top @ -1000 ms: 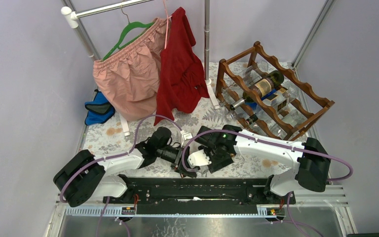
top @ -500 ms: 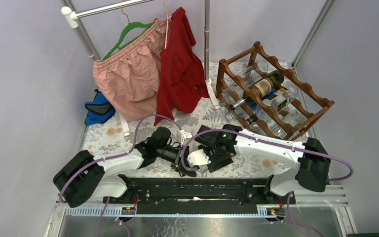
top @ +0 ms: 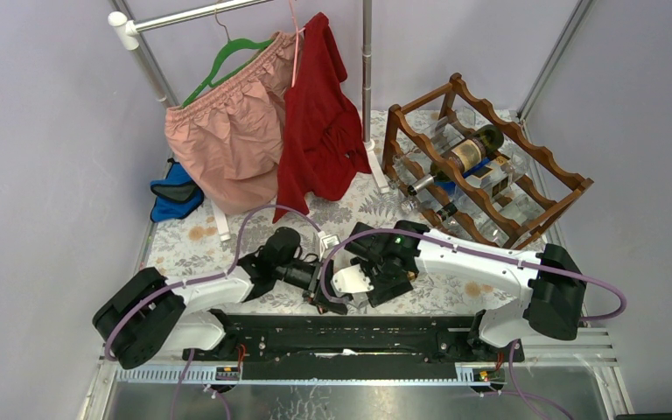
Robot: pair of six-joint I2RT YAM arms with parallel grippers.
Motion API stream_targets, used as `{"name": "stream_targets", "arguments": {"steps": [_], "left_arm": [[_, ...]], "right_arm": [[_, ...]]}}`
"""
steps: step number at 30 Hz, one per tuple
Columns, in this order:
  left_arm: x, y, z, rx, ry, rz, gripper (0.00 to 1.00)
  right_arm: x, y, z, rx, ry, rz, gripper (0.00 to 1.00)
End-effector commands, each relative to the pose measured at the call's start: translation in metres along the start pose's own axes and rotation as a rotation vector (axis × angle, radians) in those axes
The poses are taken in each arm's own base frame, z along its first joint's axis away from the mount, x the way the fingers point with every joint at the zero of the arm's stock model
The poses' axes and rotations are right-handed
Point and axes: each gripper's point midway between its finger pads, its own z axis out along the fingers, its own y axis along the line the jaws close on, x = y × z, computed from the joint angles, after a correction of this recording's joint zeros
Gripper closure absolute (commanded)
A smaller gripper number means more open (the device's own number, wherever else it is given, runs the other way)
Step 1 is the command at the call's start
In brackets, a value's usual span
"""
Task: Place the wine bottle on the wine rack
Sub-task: Pick up the wine bottle from the center of the board.
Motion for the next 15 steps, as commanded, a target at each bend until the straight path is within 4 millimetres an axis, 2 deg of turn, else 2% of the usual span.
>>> {"name": "stream_targets", "arguments": {"steps": [1,5,10,13,15], "left_arm": [[-0.003,-0.024,-0.003,0.095,-0.031,0.123,1.0],[-0.002,-0.029,-0.005,0.124,-0.057,0.129,1.0],[-0.003,-0.036,-0.007,0.155,-0.081,0.135,1.0],[-0.003,-0.036,-0.007,0.163,-0.086,0.137,1.0],[-0.003,-0.034,-0.007,0.159,-0.085,0.136,1.0]], "right_arm": [[-0.019,-0.001,-0.018,0.006,-0.086,0.031,0.61],[-0.024,-0.001,-0.023,0.001,-0.112,0.039,0.4],[-0.028,0.002,-0.024,-0.018,-0.133,0.051,0.32],[-0.03,0.004,-0.027,-0.024,-0.147,0.06,0.2],[-0.034,0.003,-0.032,-0.022,-0.169,0.071,0.07]]}}
